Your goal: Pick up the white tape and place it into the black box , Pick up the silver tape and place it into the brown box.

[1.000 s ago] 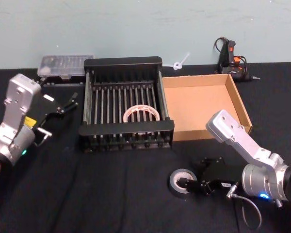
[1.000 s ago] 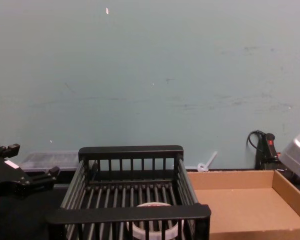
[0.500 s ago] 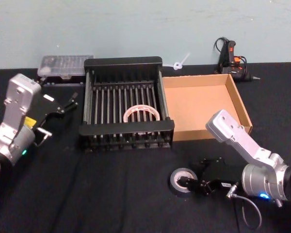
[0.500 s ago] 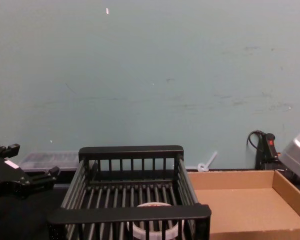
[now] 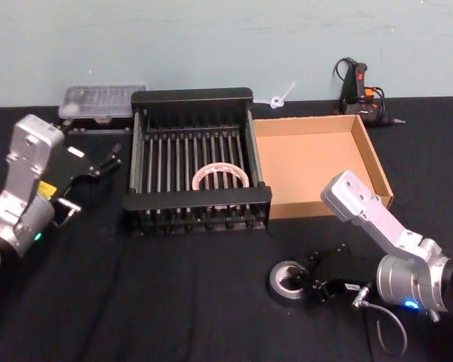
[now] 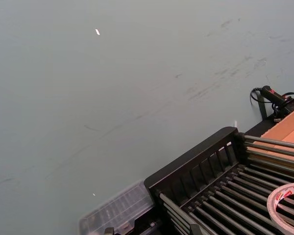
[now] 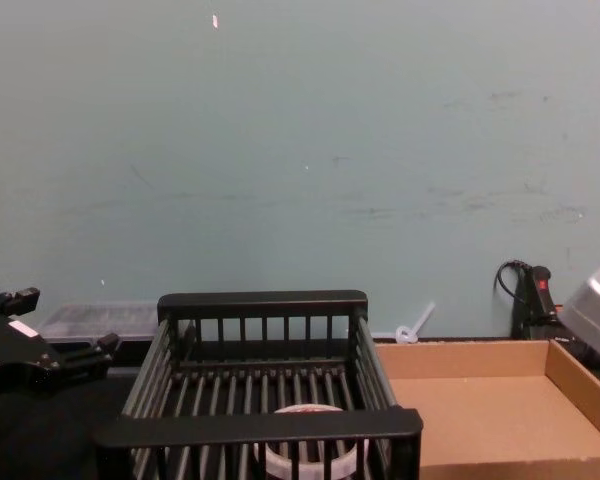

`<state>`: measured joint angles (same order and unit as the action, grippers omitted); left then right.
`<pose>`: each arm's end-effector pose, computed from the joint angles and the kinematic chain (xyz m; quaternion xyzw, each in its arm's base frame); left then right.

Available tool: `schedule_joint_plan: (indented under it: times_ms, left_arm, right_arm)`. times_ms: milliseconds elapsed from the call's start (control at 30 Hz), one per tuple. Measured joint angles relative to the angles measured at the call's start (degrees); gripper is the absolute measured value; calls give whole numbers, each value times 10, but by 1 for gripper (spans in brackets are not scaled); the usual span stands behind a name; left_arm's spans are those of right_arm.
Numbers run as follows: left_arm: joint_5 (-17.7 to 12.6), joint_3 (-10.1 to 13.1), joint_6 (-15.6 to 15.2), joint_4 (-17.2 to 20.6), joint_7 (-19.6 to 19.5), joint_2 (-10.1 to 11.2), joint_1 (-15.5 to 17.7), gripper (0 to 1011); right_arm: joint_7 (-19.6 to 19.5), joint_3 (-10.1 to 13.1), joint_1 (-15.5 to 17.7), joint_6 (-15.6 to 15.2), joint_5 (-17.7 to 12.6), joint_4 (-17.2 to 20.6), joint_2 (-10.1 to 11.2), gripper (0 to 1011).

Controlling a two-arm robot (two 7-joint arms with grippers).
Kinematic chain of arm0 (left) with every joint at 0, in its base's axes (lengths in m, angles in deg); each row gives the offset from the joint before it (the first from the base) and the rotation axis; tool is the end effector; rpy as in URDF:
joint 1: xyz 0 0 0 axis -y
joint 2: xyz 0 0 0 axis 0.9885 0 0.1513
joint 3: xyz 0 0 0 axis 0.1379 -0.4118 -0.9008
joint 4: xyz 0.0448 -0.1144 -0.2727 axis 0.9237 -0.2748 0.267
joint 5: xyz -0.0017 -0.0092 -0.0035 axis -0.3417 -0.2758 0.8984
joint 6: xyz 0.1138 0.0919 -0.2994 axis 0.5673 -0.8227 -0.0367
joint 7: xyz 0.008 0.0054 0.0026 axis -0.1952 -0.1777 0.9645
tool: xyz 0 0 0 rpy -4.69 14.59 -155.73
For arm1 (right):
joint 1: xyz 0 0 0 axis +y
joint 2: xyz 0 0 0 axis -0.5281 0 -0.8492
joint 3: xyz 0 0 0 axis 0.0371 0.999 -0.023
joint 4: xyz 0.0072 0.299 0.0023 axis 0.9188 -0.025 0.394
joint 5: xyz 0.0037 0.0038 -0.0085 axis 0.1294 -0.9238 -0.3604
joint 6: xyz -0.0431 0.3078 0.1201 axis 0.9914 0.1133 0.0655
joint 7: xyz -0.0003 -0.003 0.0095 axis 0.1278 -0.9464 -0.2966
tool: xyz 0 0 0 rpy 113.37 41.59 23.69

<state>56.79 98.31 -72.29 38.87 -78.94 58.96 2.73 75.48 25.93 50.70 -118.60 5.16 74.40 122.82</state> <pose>0.3827 0.0813 -0.3142 0.1415 -0.1325 0.5799 0.7913 0.3426 -0.0109 -0.2701 -0.3191 0.0944 -0.3129 0.8896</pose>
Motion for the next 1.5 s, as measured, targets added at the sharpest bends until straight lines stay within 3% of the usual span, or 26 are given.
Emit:
schedule_joint_plan:
  times_ms: [600,1133,1333,1500]
  left_arm:
    - [0,0,0,0,0,0,0,1001]
    - [0,0,0,0,0,0,0,1001]
    - [0,0,0,0,0,0,0,1001]
    - [0,0,0,0,0,0,0,1001]
  right_arm:
    - [-2,9,2,4,-9,-1,-4,173]
    - [-56,70,-8,37,-21,-5,-27,173]
    - [-82,92,-28,55,-14,-35,-48,173]
    - [-90,100,-57,69,-1,-83,-66,173]
